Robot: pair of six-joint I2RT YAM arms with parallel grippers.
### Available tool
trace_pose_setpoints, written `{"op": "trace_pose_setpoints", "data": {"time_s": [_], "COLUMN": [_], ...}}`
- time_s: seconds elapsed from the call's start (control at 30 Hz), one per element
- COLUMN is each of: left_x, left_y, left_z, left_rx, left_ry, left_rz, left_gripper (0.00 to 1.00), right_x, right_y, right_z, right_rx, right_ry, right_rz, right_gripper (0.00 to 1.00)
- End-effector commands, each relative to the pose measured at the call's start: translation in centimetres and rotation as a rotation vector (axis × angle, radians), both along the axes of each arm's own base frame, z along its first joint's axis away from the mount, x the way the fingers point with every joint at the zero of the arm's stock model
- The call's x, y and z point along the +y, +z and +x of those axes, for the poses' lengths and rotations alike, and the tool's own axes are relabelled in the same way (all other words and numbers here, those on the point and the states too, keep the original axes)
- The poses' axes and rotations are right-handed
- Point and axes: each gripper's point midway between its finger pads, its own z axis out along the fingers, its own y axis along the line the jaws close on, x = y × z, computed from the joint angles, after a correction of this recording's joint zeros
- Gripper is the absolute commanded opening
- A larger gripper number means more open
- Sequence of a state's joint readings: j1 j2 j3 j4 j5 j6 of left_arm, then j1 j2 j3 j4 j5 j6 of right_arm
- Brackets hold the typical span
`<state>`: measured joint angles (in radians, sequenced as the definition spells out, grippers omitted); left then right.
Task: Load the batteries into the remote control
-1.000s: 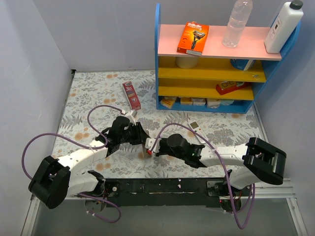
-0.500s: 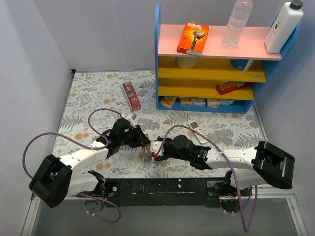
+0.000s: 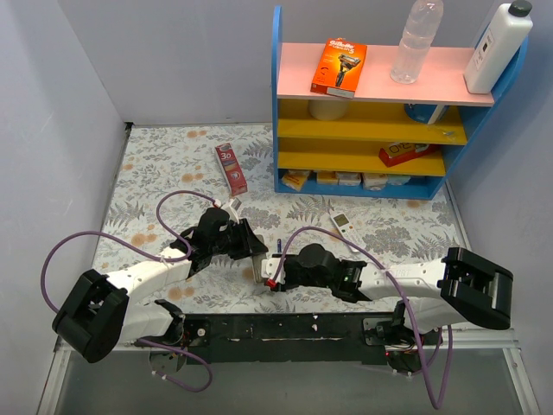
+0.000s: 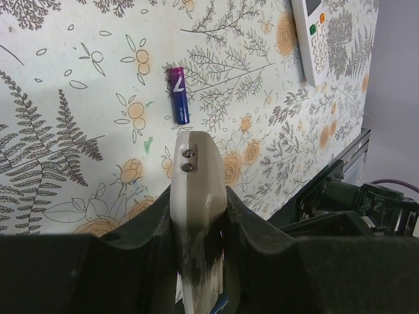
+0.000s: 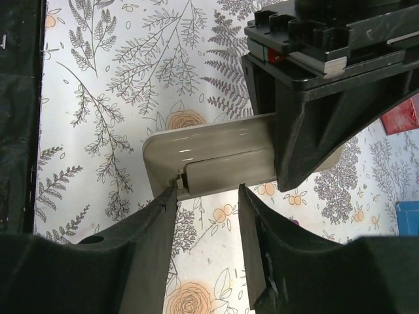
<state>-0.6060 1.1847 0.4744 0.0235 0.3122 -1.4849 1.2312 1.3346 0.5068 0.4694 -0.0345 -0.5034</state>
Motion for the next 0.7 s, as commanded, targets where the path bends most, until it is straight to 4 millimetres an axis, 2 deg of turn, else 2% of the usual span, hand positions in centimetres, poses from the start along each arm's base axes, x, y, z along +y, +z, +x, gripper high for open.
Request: {"op": "trace_pose_setpoints", "data": {"time_s": [0.0, 0.5, 0.67], "left_x": [-1.0, -1.4, -2.0], "left_y": [2.4, 2.2, 1.7], "left_z": [0.7, 0.1, -0.6], "left_rx": [-0.045, -0.021, 0.008], "left_ry": [-0.017, -0.038, -0.057], "left_rz": [-0.055, -0.078, -0.073], "left_gripper": [0.0, 0.0, 0.0], "right_x": [1.3, 2.4, 1.8], "right_y": [1.6, 2.6, 3.0], "right_z": [-0.1, 0.6, 3.3], "right_rx": [-0.004, 0.001, -0.061], "right_ry": [0.014, -0.018, -0.169], "right_rz": [0.049, 0.074, 0.091], "right_gripper": [0.49, 0.42, 0.37]}}
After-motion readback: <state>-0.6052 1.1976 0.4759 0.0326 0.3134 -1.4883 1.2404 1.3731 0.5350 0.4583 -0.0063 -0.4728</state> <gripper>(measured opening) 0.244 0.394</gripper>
